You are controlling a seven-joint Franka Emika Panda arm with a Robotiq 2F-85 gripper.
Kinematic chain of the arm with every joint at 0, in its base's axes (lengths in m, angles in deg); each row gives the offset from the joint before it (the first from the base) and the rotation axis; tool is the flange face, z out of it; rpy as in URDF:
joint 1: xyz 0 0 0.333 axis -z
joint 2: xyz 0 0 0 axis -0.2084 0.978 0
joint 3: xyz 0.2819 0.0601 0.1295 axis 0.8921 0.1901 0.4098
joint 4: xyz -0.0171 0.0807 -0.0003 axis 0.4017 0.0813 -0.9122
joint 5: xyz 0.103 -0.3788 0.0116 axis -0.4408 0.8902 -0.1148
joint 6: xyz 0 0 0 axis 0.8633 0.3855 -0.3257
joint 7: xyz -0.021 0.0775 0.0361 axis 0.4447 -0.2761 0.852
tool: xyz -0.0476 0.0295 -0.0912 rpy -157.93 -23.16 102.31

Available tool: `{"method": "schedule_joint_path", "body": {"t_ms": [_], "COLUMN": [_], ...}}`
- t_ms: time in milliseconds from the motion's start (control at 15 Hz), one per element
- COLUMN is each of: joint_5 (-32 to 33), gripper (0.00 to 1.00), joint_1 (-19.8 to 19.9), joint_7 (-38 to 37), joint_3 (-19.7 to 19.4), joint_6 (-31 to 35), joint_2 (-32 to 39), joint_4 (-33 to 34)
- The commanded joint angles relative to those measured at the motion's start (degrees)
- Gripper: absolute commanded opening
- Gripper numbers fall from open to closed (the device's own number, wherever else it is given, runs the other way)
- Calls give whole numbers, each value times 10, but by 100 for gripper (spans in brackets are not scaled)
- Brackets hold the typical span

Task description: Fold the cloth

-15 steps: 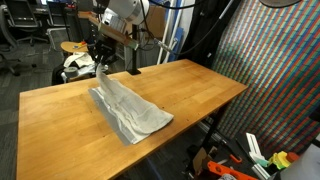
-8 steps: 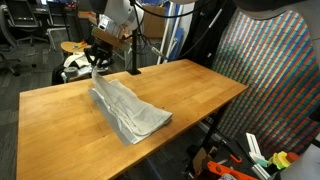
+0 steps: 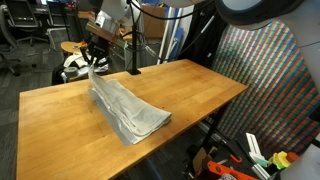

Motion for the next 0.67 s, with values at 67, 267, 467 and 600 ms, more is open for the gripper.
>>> {"method": "schedule_joint_path", "body": {"t_ms": [67, 267, 467, 600], "joint_5": [-13, -5, 3, 6], "gripper": [1, 2, 2, 2], "joint_1": [-3, -6, -8, -7], "joint_7": [-24, -27, -35, -40], "joint_3": [2, -3, -7, -8], "joint_6": [2, 25, 37, 39], "joint_2": [52, 74, 100, 115], "joint_4": [80, 100, 123, 137]}}
